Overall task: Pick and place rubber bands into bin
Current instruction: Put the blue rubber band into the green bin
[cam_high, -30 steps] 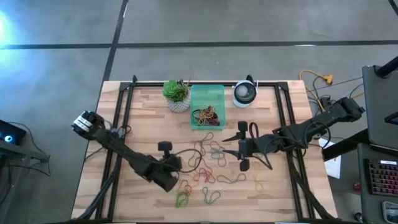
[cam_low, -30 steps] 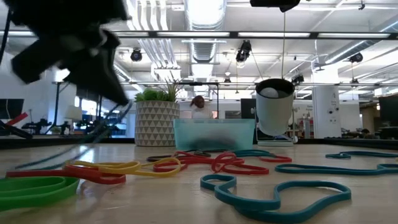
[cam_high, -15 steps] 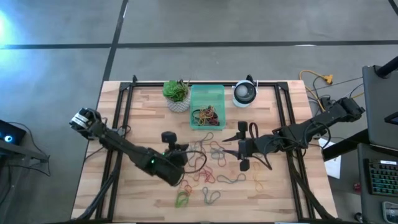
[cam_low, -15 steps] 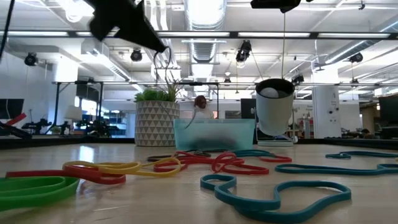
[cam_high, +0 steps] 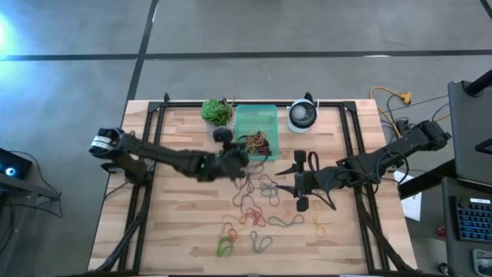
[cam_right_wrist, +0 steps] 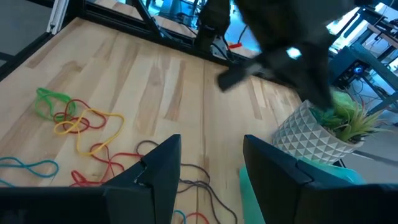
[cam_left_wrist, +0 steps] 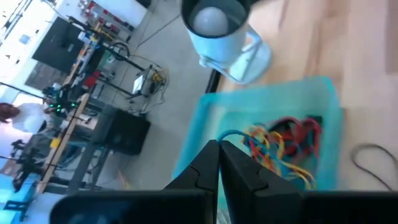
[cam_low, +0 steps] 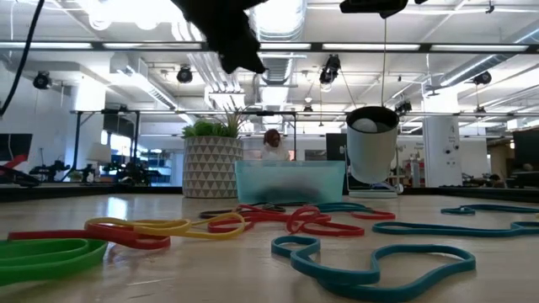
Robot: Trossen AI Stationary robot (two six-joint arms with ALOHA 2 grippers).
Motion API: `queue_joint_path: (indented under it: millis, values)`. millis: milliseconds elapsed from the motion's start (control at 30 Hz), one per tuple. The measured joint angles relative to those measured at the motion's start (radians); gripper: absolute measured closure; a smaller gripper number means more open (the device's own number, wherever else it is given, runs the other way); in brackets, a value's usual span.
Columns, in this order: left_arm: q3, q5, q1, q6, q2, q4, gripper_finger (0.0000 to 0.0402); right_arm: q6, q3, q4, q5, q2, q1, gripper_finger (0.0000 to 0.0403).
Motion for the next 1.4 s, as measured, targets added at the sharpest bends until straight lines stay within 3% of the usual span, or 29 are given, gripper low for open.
queue_joint_path:
  millis: [167,400,733,867,1100,1400]
  values:
    - [-0.001,0.148,0.121,0.062,0.002,0.126,0.0401,-0.004,-0.002,-0.006,0.000,0.000,0.000,0.0234]
    - [-0.015,0.362,0.272,0.052,0.003,0.164,0.0401,-0.005,-0.006,-0.027,0.000,0.000,0.000,0.0234]
    - [-0.026,0.549,0.330,0.051,0.012,0.174,0.0401,-0.008,-0.007,-0.033,0.000,0.000,-0.001,0.0234]
    - [-0.027,0.591,0.331,0.053,0.025,0.168,0.0383,0.000,-0.008,-0.034,0.000,0.000,-0.001,0.0234]
    - [-0.025,0.592,0.336,0.018,0.060,0.166,0.0303,0.038,-0.011,-0.067,0.000,0.000,-0.001,0.0234]
    - [-0.025,0.604,0.280,-0.110,0.027,-0.050,0.0276,0.478,-0.034,-0.477,-0.001,0.000,0.000,0.0234]
